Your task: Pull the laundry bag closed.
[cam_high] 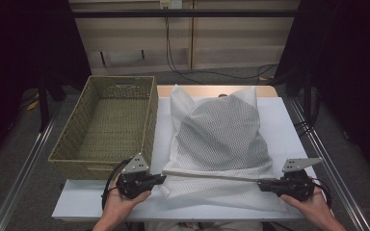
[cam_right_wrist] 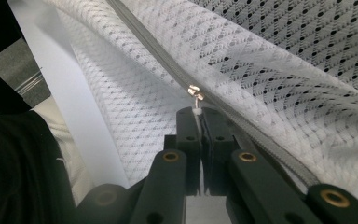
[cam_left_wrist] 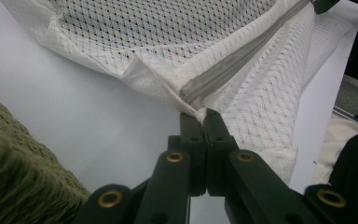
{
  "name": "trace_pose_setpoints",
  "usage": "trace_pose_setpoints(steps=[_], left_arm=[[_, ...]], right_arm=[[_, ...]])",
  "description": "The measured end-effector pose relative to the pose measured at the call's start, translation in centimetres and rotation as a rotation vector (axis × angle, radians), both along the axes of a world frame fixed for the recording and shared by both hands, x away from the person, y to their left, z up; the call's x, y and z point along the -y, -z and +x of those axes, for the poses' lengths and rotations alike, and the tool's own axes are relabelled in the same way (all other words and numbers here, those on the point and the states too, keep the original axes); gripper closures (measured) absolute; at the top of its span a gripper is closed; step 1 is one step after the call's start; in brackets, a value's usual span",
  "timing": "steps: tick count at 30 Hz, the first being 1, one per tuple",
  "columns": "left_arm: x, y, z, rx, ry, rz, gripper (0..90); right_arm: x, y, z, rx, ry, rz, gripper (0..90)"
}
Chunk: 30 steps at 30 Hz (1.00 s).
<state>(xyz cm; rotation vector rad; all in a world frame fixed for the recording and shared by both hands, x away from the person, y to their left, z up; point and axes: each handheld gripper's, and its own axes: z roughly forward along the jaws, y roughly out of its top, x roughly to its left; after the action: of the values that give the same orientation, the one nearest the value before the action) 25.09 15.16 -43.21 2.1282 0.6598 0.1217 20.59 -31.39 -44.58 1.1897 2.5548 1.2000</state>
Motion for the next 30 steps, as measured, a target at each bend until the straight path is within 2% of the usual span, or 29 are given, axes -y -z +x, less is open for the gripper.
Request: trace_pose_setpoints(steps=[7,9,11,26,30], left_arm=[[-0.1,0.0,-0.1,-0.005,-0.005,-0.002,89.1],[-0.1,0.0,-0.1,-0.013,0.002,-0.029,89.1],[0.0,-0.1,-0.2,-0.003,0.002,-0.010,89.1],[-0.2,-0.1,-0.1,-0.004,-0.007,-0.004,89.1],[-0.2,-0.1,-0.1,-0.006,-0.005,-0.006,89.2]], right_arm=[[0.1,0.1,-0.2,-0.003,0.008,-0.012,87.9],[0.2,0.1,-0.4,-0.001,0.010,-0.017,87.9],[0.5,0.2,-0.8,-0.001,0.016,-0.018,87.9],[1.4,0.2,-1.1,-0.006,0.043,-0.004,87.8],[2.1,0.0,-1.5,0.004,0.069,0.002,87.9]])
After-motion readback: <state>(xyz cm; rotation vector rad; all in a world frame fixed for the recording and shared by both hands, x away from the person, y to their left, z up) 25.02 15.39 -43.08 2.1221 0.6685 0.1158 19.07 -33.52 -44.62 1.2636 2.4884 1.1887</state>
